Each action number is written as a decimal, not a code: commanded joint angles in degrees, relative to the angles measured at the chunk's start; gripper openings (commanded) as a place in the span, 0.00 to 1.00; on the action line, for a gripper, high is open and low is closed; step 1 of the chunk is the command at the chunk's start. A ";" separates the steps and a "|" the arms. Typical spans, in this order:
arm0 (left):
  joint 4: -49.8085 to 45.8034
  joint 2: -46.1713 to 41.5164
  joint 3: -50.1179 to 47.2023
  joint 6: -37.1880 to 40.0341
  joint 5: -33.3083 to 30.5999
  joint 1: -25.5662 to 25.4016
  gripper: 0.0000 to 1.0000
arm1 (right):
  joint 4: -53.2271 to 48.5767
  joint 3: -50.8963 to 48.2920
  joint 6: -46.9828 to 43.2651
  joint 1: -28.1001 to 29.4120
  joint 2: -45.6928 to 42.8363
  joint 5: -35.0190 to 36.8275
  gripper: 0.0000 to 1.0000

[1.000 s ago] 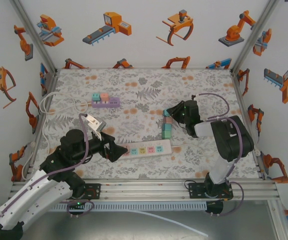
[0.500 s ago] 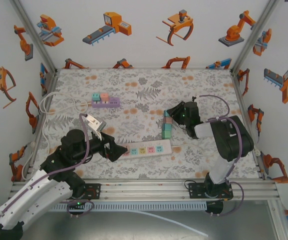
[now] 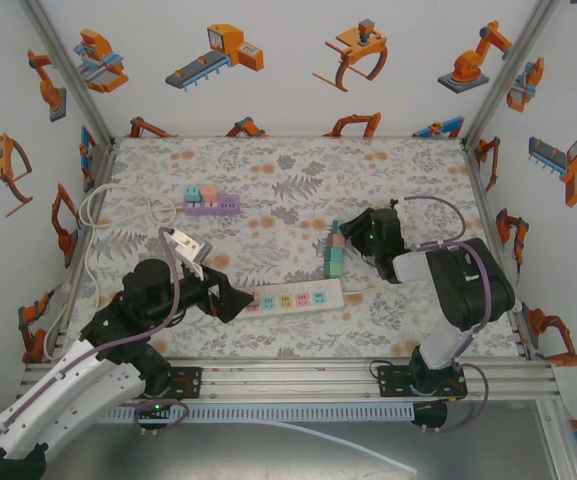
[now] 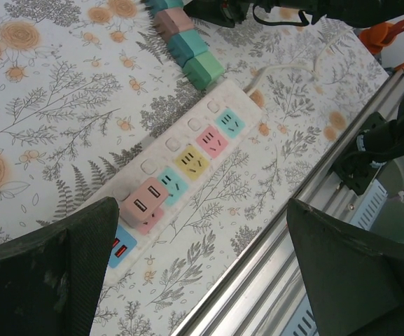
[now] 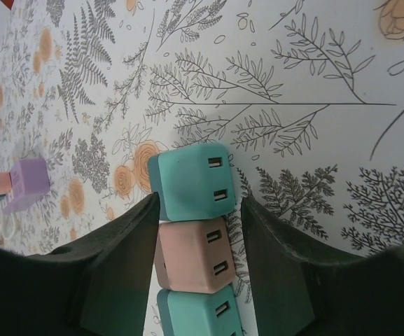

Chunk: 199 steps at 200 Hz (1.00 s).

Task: Pull the plug off the socket

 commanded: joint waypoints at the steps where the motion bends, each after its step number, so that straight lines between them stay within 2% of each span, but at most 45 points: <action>1: -1.34 -1.08 -0.45 0.09 -1.76 -0.29 0.97 | -2.27 -0.55 -2.24 -0.33 -3.47 2.70 0.49; 44: -3.80 -1.27 -0.18 -1.36 -5.50 -0.24 0.97 | -4.63 0.30 -10.08 0.11 -10.94 0.79 0.49; 82: -6.32 -1.13 -0.04 -4.31 -11.83 -0.30 0.97 | -4.19 1.07 -25.98 3.39 -18.53 -2.27 0.47; 113: -7.85 -1.51 -0.07 -6.13 -15.61 -0.31 0.97 | -0.30 1.24 -38.33 6.97 -21.96 -10.81 0.47; 156: -13.58 -1.53 0.35 -9.25 -23.57 -0.15 0.97 | 0.09 1.79 -61.49 16.05 -23.45 -24.72 0.47; 178: -18.28 0.44 1.20 -12.51 -28.28 0.09 0.97 | -3.48 3.20 -71.83 21.22 -22.37 -30.27 0.48; 199: -19.76 2.42 1.22 -14.03 -29.11 0.50 0.97 | -9.49 5.92 -80.11 25.57 -20.38 -32.31 0.48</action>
